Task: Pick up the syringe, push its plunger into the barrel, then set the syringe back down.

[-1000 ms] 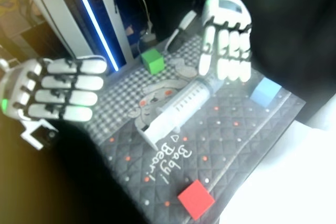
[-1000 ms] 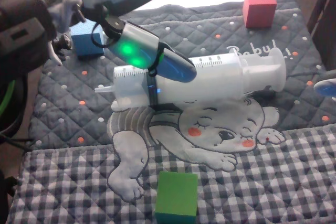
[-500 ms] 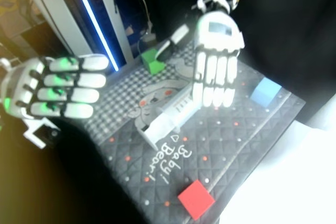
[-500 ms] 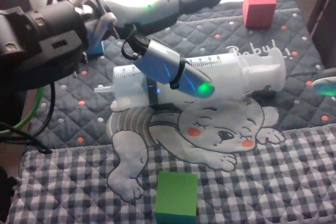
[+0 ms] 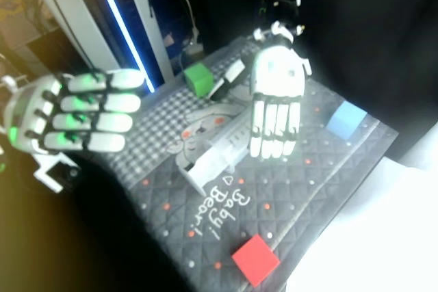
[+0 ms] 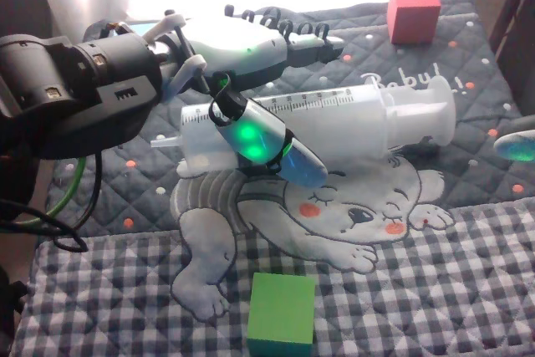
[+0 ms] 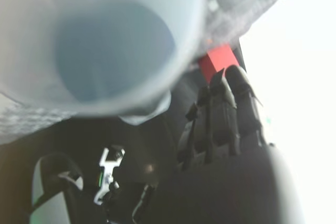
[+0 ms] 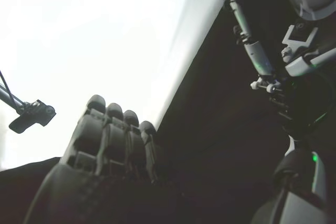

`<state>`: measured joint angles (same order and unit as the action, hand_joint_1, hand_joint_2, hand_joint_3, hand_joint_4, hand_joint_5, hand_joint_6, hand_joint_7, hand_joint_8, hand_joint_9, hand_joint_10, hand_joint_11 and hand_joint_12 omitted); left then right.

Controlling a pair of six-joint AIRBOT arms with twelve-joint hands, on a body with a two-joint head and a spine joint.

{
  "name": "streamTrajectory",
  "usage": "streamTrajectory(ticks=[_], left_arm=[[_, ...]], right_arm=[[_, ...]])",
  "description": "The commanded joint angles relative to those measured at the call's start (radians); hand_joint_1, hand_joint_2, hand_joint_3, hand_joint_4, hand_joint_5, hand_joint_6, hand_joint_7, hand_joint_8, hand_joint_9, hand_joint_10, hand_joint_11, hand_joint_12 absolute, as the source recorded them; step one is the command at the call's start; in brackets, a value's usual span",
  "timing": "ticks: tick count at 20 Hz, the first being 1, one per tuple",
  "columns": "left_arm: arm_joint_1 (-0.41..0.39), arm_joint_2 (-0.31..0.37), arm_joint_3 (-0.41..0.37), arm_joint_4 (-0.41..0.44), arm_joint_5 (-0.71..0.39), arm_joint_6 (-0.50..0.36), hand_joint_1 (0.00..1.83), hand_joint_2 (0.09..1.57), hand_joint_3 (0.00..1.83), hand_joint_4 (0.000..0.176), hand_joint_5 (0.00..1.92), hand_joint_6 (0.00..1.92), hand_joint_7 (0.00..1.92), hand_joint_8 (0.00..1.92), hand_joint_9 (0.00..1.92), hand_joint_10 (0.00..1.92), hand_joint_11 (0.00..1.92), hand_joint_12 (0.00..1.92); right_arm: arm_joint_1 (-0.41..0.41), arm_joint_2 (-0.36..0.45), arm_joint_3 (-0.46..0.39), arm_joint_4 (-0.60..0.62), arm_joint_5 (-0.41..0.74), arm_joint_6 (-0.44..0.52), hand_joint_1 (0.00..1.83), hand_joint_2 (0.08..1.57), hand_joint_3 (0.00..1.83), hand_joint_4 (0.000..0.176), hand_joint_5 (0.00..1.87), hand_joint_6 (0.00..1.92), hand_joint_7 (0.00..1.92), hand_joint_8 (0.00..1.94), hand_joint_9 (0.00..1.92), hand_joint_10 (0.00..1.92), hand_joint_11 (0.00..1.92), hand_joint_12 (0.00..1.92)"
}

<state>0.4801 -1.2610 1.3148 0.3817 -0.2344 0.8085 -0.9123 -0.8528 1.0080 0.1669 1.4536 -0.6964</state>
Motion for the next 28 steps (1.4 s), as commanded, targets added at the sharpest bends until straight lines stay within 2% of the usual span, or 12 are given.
streamTrajectory(ticks=[1, 3, 4, 14, 18, 20, 21, 22, 23, 24, 25, 28], left_arm=[[-0.004, -0.011, 0.007, -0.009, -0.090, -0.003, 0.41, 0.68, 0.00, 0.000, 0.10, 0.01, 0.25, 0.01, 0.29, 0.01, 0.00, 0.64], [-0.004, -0.026, 0.019, 0.002, -0.072, -0.003, 0.41, 0.68, 0.00, 0.000, 0.10, 0.00, 0.25, 0.00, 0.29, 0.01, 0.00, 0.65], [-0.004, -0.032, 0.025, 0.004, -0.067, 0.047, 0.39, 0.68, 0.00, 0.000, 0.11, 0.01, 0.25, 0.01, 0.30, 0.01, 0.00, 0.65], [0.008, -0.085, 0.080, 0.011, -0.014, 0.047, 0.37, 0.71, 0.00, 0.000, 0.09, 0.00, 0.23, 0.00, 0.27, 0.00, 0.00, 0.52], [0.013, -0.088, 0.081, 0.011, -0.007, 0.047, 0.60, 0.68, 0.00, 0.000, 0.10, 0.00, 0.21, 0.00, 0.21, 0.00, 0.00, 0.38], [0.014, -0.089, 0.084, 0.011, -0.004, -0.008, 0.71, 0.65, 0.00, 0.000, 0.33, 0.01, 0.44, 0.01, 0.44, 0.02, 0.06, 0.70], [0.014, -0.089, 0.085, 0.012, -0.004, -0.008, 0.81, 0.72, 0.00, 0.000, 0.53, 0.07, 0.63, 0.04, 0.63, 0.06, 0.22, 0.86], [0.014, -0.091, 0.088, 0.012, -0.004, -0.008, 0.88, 0.81, 0.00, 0.010, 0.62, 0.13, 0.75, 0.09, 0.78, 0.14, 0.34, 1.08], [0.015, -0.092, 0.090, 0.012, -0.003, -0.008, 0.98, 0.94, 0.00, 0.034, 0.44, 1.17, 0.70, 0.84, 0.60, 1.13, 0.33, 1.73], [0.016, -0.092, 0.090, 0.012, -0.006, -0.008, 1.08, 1.01, 0.00, 0.051, 0.37, 1.71, 0.54, 1.56, 0.60, 1.70, 0.65, 1.86], [0.020, -0.092, 0.090, 0.009, -0.007, -0.008, 1.31, 1.06, 0.00, 0.076, 0.48, 1.88, 0.66, 1.85, 0.76, 1.88, 0.92, 1.91], [0.022, -0.091, 0.097, -0.009, -0.014, -0.008, 1.66, 1.06, 0.00, 0.126, 0.66, 1.92, 0.95, 1.92, 1.07, 1.92, 1.15, 1.92]], right_arm=[[0.015, 0.002, 0.004, 0.011, 0.123, 0.004, 0.55, 0.57, 0.00, 0.022, 0.00, 0.00, 0.00, 0.00, 0.00, 0.00, 0.02, 0.01], [0.016, 0.002, 0.004, 0.010, 0.123, 0.004, 0.54, 0.60, 0.00, 0.004, 0.00, 0.00, 0.00, 0.00, 0.00, 0.00, 0.03, 0.01], [0.016, 0.002, 0.004, 0.010, 0.123, 0.004, 0.57, 0.62, 0.01, 0.000, 0.00, 0.00, 0.00, 0.00, 0.00, 0.00, 0.03, 0.01], [0.022, 0.000, 0.003, 0.003, 0.123, 0.006, 0.58, 0.61, 0.00, 0.020, 0.00, 0.00, 0.02, 0.00, 0.00, 0.00, 0.03, 0.02], [0.023, 0.000, 0.003, 0.002, 0.123, 0.007, 0.58, 0.62, 0.01, 0.029, 0.00, 0.00, 0.04, 0.01, 0.02, 0.01, 0.05, 0.02], [0.023, 0.000, 0.003, 0.002, 0.123, 0.007, 0.64, 0.63, 0.01, 0.026, 0.00, 0.00, 0.04, 0.01, 0.02, 0.00, 0.04, 0.02], [0.023, 0.000, 0.003, 0.002, 0.123, 0.007, 0.67, 0.62, 0.00, 0.016, 0.00, 0.00, 0.05, 0.01, 0.02, 0.01, 0.05, 0.02], [0.023, 0.000, 0.003, 0.002, 0.123, 0.007, 0.69, 0.61, 0.00, 0.027, 0.00, 0.00, 0.05, 0.01, 0.03, 0.01, 0.05, 0.02], [0.023, 0.000, 0.003, 0.002, 0.123, 0.007, 0.69, 0.61, 0.00, 0.017, 0.00, 0.00, 0.07, 0.01, 0.04, 0.01, 0.06, 0.03], [0.024, 0.000, 0.003, 0.002, 0.123, 0.007, 0.69, 0.60, 0.00, 0.017, 0.01, 0.00, 0.08, 0.01, 0.05, 0.01, 0.07, 0.03], [0.024, 0.000, 0.003, 0.002, 0.123, 0.008, 0.69, 0.59, 0.00, 0.023, 0.02, 0.01, 0.09, 0.02, 0.06, 0.01, 0.08, 0.03], [0.024, 0.000, 0.003, 0.002, 0.123, 0.009, 0.66, 0.63, 0.01, 0.027, 0.02, 0.01, 0.09, 0.01, 0.05, 0.01, 0.07, 0.03]])
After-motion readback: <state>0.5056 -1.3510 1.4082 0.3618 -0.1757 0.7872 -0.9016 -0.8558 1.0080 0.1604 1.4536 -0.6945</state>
